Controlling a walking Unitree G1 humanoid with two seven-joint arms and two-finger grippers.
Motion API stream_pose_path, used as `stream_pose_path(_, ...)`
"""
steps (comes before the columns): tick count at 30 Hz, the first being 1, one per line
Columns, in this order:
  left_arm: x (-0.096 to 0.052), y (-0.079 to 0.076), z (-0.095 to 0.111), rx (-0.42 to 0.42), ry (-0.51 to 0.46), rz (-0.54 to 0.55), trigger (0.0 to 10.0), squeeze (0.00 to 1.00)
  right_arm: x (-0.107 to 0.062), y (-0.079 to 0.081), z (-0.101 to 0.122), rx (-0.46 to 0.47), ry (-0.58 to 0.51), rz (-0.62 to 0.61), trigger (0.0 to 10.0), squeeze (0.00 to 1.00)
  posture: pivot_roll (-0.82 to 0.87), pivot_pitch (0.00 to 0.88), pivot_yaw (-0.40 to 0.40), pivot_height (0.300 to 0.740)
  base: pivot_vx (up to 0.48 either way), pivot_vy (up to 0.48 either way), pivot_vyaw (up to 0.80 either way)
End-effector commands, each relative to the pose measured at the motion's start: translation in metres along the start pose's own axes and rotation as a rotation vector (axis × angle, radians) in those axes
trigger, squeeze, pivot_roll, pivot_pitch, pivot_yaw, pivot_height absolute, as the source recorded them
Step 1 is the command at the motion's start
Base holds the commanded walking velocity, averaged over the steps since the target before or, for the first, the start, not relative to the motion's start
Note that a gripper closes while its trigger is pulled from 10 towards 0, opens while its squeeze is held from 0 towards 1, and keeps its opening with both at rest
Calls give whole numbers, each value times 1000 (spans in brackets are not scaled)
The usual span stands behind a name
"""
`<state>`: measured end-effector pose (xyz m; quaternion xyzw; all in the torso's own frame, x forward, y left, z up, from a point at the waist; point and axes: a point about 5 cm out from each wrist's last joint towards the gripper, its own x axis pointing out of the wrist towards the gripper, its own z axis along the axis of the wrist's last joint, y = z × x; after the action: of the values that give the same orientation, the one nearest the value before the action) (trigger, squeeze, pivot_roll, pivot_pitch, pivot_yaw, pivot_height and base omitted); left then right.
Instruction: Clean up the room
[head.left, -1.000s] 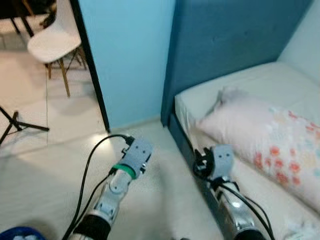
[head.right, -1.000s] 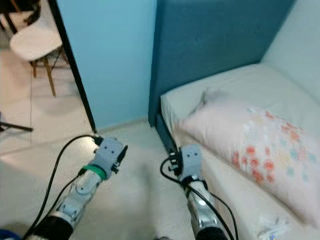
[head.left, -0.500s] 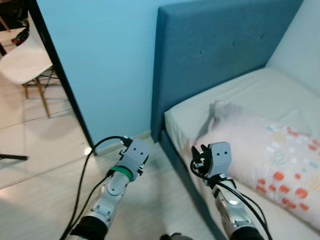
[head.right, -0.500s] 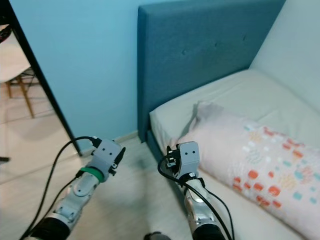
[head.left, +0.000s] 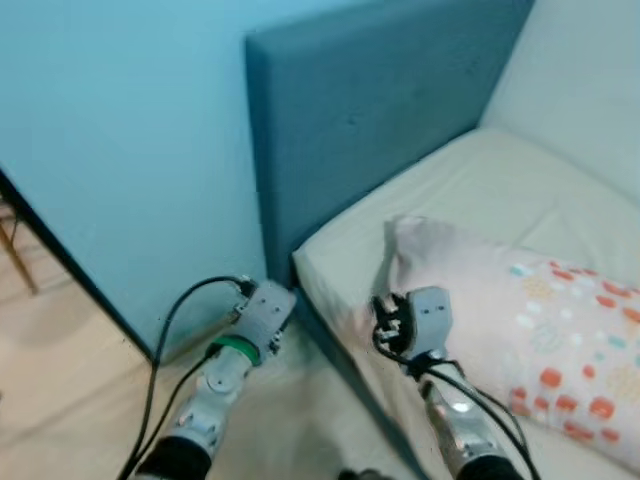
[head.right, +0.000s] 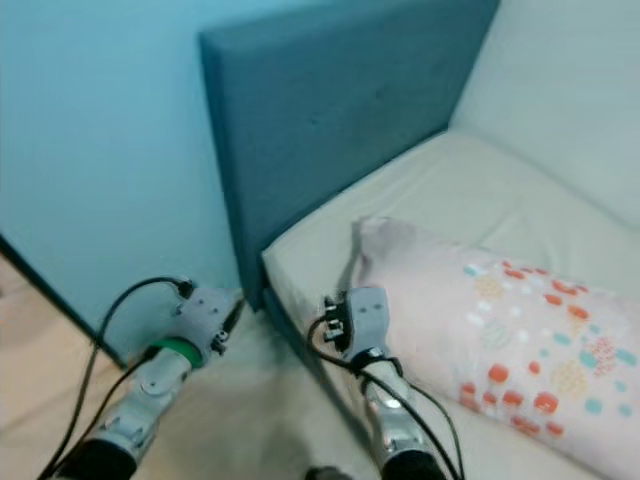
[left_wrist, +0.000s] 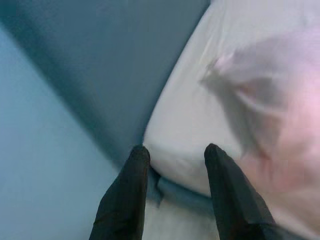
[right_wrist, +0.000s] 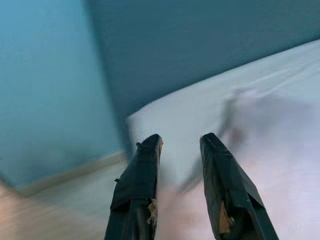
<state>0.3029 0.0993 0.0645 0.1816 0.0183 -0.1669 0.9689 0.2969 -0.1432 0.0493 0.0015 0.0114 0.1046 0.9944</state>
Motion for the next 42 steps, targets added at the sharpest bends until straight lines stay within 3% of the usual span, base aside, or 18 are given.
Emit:
stream_pose_path(1, -6, 3, -12, -8, 46, 0, 10000, 0, -3, 7, -7, 19, 25, 12, 10000, 0, 14, 38, 31, 740, 281, 0, -538)
stream_pose_path(6, -6, -2, -7, -51, 19, -49, 10000, 0, -3, 4, -6, 17, 23, 6, 10000, 0, 14, 33, 31, 740, 0, 0, -544)
stream_pose_path(42, -4, 3, -11, -51, 56, -10, 10000, 0, -1, 3, -5, 28, 24, -2, 10000, 0, 14, 34, 31, 740, 0, 0, -507)
